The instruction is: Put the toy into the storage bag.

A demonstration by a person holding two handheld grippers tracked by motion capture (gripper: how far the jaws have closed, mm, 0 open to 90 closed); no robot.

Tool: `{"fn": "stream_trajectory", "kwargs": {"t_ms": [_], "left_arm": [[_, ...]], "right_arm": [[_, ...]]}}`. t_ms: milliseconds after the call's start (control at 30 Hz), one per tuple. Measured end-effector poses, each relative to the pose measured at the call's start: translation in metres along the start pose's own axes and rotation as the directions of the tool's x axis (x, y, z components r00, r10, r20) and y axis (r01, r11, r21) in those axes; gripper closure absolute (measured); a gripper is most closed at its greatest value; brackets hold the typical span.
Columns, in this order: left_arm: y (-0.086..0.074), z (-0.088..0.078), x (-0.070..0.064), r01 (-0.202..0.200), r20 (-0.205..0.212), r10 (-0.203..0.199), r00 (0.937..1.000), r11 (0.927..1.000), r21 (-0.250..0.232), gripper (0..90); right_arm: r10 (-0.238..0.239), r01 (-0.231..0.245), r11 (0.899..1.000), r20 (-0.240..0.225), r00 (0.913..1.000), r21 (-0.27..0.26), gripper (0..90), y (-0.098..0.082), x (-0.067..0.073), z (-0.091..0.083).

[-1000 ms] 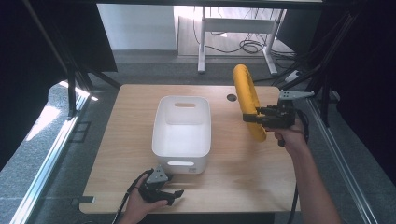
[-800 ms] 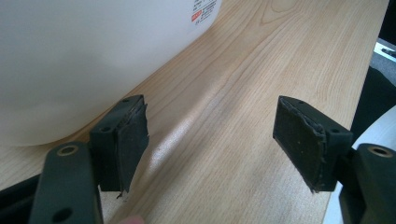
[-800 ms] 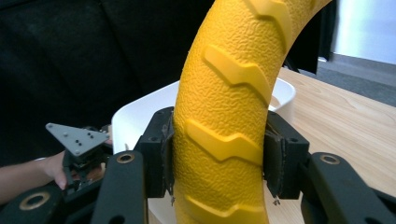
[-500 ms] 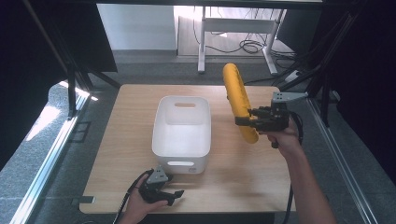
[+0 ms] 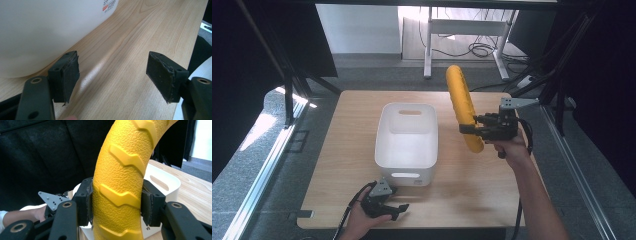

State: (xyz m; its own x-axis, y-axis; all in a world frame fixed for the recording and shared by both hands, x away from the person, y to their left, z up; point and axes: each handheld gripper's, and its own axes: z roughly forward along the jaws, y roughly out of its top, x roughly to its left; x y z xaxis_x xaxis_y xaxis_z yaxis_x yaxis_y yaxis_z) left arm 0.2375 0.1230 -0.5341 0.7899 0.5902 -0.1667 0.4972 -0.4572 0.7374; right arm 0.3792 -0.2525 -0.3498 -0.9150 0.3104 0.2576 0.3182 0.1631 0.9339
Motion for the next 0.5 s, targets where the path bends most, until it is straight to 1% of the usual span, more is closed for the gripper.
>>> {"fn": "stream_trajectory", "kwargs": {"t_ms": [500], "left_arm": [[0.0,0.0,0.0,0.001,-0.001,-0.001,1.0,1.0,0.0,26.5]], "right_arm": [[-0.021,0.02,0.999,-0.032,0.9993,-0.028,50.9,0.008,0.012,0.009]]}}
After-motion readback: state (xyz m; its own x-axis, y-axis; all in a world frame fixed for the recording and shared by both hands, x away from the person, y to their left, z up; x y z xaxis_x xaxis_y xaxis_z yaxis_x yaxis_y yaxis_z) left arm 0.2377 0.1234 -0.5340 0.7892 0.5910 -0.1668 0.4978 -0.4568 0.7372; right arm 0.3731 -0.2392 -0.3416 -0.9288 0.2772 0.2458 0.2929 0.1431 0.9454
